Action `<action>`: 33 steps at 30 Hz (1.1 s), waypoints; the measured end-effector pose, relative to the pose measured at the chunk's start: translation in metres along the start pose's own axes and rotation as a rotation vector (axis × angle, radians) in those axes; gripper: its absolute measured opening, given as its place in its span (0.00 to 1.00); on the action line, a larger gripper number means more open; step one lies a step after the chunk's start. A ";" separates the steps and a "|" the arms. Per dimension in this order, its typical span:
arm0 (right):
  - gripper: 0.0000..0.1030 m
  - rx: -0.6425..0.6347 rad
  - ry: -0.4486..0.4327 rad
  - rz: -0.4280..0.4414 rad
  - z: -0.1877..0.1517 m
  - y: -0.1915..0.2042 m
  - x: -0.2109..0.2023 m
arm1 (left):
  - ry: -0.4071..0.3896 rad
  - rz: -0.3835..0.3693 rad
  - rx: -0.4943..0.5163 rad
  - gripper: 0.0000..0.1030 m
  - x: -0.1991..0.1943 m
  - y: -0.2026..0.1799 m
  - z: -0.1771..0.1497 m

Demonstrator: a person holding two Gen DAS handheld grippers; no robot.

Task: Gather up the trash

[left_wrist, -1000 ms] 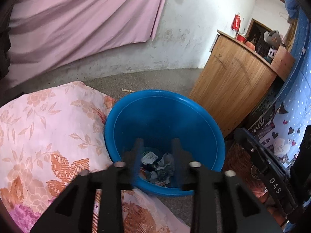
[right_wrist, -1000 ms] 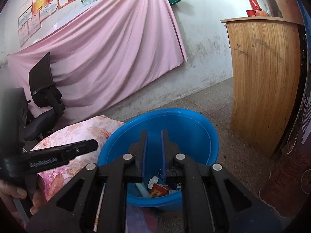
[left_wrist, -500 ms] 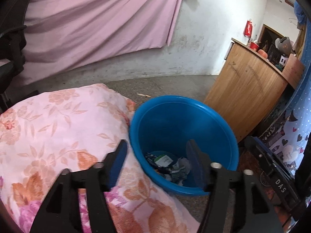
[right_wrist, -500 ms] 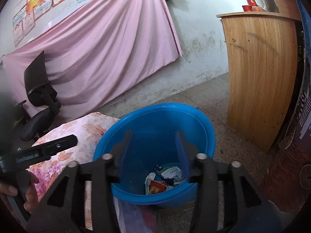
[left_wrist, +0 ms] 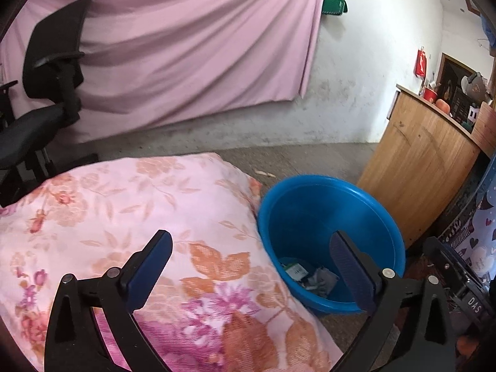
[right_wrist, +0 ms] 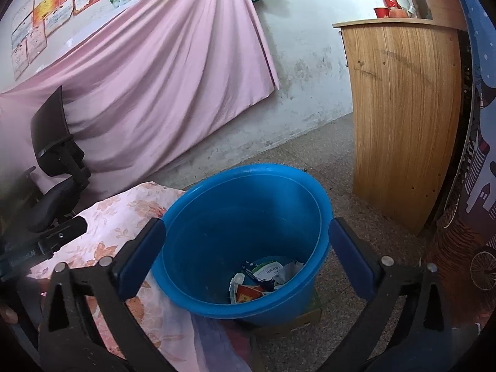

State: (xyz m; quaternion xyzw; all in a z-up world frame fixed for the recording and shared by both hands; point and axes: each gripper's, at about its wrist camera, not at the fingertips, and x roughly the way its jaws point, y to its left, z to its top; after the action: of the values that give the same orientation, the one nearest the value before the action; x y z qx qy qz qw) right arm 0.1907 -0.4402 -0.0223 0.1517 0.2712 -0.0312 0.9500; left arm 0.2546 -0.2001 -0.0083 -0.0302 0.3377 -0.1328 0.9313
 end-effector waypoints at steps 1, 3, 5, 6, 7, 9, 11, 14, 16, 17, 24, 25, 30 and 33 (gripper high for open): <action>1.00 -0.003 -0.002 0.000 0.000 0.001 -0.002 | -0.010 0.005 0.000 0.98 -0.003 0.002 -0.001; 1.00 -0.006 -0.004 -0.002 0.000 0.004 -0.005 | -0.031 0.010 0.001 0.98 -0.010 0.005 -0.002; 1.00 -0.010 -0.008 -0.003 0.001 0.008 -0.010 | -0.053 0.017 0.003 0.98 -0.017 0.006 0.000; 1.00 -0.009 -0.013 -0.005 0.001 0.010 -0.014 | -0.066 0.019 0.007 0.98 -0.022 0.008 0.000; 1.00 -0.009 -0.018 -0.006 0.001 0.011 -0.018 | -0.076 0.021 0.010 0.98 -0.025 0.008 0.001; 1.00 -0.012 -0.030 -0.011 0.002 0.015 -0.028 | -0.108 0.027 0.019 0.98 -0.039 0.011 -0.001; 1.00 -0.019 -0.043 -0.016 0.002 0.021 -0.040 | -0.132 0.030 0.019 0.98 -0.051 0.013 -0.004; 1.00 -0.035 -0.063 -0.015 0.002 0.031 -0.058 | -0.162 0.028 0.015 0.98 -0.072 0.020 -0.009; 1.00 -0.052 -0.080 -0.014 0.000 0.039 -0.073 | -0.185 0.035 0.018 0.98 -0.089 0.024 -0.014; 1.00 -0.060 -0.088 -0.013 -0.002 0.042 -0.080 | -0.194 0.040 0.021 0.98 -0.096 0.025 -0.017; 1.00 -0.112 -0.139 0.002 -0.031 0.065 -0.135 | -0.260 0.058 0.049 0.98 -0.156 0.032 -0.048; 1.00 -0.119 -0.149 0.003 -0.036 0.068 -0.143 | -0.266 0.059 0.053 0.98 -0.161 0.033 -0.052; 1.00 -0.144 -0.204 0.005 -0.056 0.081 -0.177 | -0.317 0.072 0.058 0.98 -0.195 0.041 -0.075; 1.00 -0.150 -0.231 0.004 -0.066 0.087 -0.194 | -0.339 0.077 0.056 0.98 -0.210 0.044 -0.087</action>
State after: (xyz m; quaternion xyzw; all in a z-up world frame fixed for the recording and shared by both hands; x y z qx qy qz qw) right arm 0.0043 -0.3415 0.0495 0.0761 0.1611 -0.0263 0.9836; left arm 0.0546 -0.0985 0.0488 -0.0135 0.1727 -0.0993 0.9799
